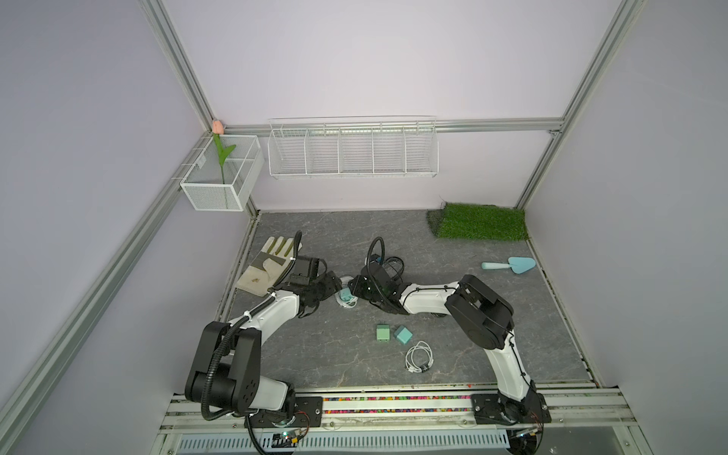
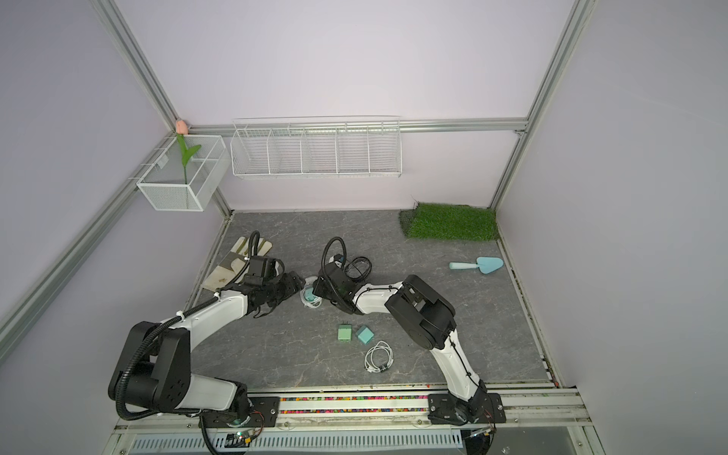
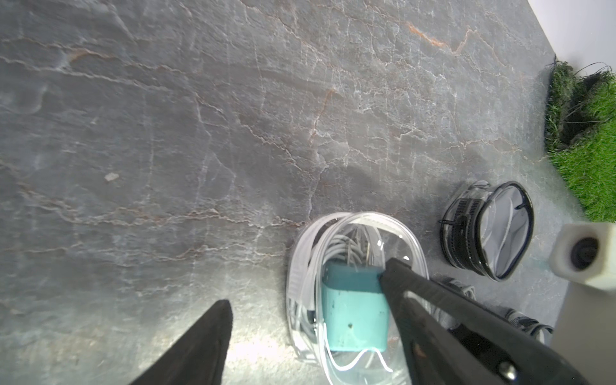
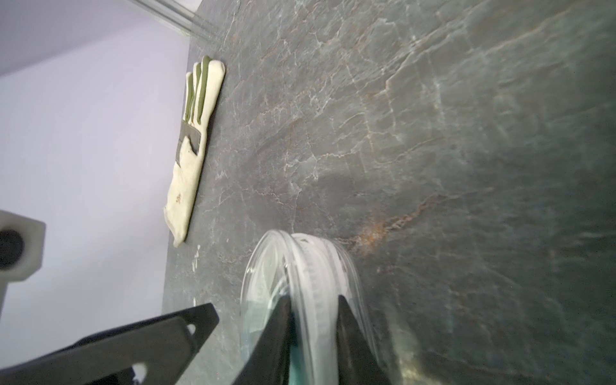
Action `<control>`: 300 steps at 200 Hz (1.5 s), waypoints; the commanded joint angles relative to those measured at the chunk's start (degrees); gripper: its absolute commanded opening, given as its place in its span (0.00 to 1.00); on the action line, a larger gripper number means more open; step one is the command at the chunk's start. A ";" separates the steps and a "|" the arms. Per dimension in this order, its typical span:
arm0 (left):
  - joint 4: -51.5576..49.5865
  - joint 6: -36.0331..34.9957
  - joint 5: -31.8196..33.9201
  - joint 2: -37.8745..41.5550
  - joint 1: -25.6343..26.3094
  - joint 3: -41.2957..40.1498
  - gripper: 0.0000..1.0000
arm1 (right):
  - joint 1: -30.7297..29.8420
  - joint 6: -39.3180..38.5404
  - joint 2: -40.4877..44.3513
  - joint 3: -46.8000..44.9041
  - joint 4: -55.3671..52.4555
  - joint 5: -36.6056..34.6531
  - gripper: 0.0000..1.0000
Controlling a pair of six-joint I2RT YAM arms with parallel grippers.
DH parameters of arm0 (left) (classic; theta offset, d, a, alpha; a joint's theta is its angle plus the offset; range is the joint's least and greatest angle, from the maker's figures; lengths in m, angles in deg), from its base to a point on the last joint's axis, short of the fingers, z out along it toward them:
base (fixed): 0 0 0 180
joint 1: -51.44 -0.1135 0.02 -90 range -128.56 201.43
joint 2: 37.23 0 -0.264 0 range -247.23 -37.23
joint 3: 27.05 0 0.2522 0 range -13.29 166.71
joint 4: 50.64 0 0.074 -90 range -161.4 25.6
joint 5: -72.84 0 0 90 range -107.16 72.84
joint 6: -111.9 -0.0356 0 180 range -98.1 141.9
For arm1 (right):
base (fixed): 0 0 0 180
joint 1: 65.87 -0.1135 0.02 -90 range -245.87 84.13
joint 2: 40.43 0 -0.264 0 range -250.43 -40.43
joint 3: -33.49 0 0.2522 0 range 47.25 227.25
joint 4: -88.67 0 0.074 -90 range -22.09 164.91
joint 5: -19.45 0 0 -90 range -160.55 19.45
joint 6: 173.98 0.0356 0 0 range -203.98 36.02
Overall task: Pack away charging kits
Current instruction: Close the storage bag at the center of the board, then pick up the storage bag at the center of the board.
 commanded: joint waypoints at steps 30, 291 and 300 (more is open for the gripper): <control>1.19 -0.49 -1.58 0.36 -0.52 -0.77 0.78 | -0.30 -0.72 -1.85 -1.54 -4.57 -0.38 0.08; 6.41 0.46 -4.17 0.73 -0.54 -3.39 0.70 | -0.64 -1.15 -1.89 -3.68 -4.76 1.75 0.76; 5.71 1.00 -3.01 1.05 -0.68 -3.77 0.72 | -0.98 -1.46 -1.90 -3.12 -6.90 0.84 0.77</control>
